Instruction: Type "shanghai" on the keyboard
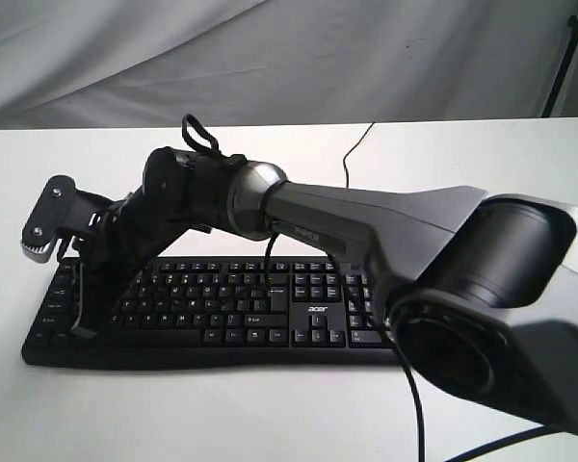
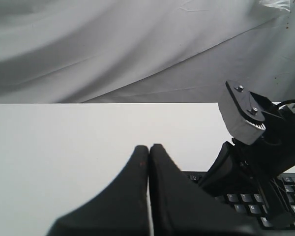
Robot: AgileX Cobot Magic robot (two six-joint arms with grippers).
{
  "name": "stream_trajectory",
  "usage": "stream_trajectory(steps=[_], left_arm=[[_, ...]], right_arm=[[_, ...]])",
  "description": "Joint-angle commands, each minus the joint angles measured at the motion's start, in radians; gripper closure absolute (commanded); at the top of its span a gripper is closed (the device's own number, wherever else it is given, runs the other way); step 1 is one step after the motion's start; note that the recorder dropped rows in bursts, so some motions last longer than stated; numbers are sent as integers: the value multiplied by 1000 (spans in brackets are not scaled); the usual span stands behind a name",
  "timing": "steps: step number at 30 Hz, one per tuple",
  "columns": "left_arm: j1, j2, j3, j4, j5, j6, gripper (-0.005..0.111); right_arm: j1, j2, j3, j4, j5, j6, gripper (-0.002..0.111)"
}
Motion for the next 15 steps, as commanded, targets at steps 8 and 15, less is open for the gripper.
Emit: stream_trajectory(steps=[8,15], left_arm=[[-4,3,1,-4,-3,-1,106],[-4,3,1,-4,-3,-1,106]], right_arm=[[-3,6,-7,14,3,-36,108],[-3,6,-7,3,13,-41,108]])
